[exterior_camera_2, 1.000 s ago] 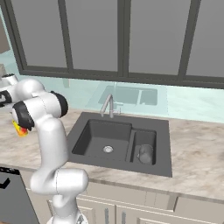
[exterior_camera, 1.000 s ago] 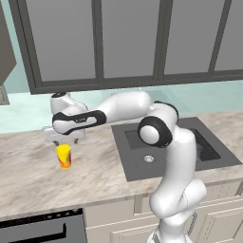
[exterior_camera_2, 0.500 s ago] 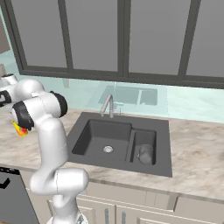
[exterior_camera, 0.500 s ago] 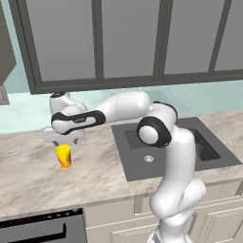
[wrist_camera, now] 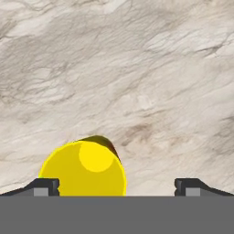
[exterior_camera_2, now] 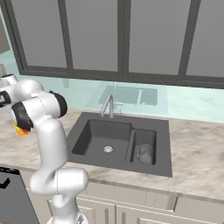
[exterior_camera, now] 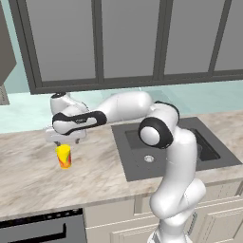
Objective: Move any existing items from the left basin to the right basin for drying. Then move the cup from the counter to the left basin of the sink for washing.
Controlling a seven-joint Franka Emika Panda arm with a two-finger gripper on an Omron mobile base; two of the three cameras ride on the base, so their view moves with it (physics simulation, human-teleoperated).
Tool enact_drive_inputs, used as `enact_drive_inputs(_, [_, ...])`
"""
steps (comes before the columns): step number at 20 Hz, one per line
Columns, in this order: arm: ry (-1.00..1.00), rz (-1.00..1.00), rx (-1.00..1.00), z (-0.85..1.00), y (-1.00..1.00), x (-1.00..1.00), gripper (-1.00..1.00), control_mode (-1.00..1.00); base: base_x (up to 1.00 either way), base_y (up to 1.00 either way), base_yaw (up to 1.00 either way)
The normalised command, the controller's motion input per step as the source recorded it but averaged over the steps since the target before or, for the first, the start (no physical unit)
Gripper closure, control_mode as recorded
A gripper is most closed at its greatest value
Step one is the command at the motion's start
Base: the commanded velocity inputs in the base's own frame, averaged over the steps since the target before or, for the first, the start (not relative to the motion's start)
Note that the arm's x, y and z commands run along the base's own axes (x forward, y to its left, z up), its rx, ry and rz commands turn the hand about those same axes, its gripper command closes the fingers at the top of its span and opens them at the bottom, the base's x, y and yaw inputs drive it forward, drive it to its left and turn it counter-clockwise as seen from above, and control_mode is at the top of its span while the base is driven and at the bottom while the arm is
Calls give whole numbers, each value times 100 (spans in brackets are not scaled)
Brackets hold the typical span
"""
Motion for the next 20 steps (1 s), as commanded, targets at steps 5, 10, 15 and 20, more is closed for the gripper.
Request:
enact_drive_inputs(5, [-2,0,0,-1,-11,-7,-100,-100,0,0,0])
enact_drive_inputs(10, [0,0,0,-7,-1,-3,-100,-100,0,0,0])
enact_drive_inputs(15, [0,0,0,-11,0,0,-100,-100,0,0,0])
enact_drive_inputs(20, [0,0,0,-13,0,0,-100,-100,0,0,0])
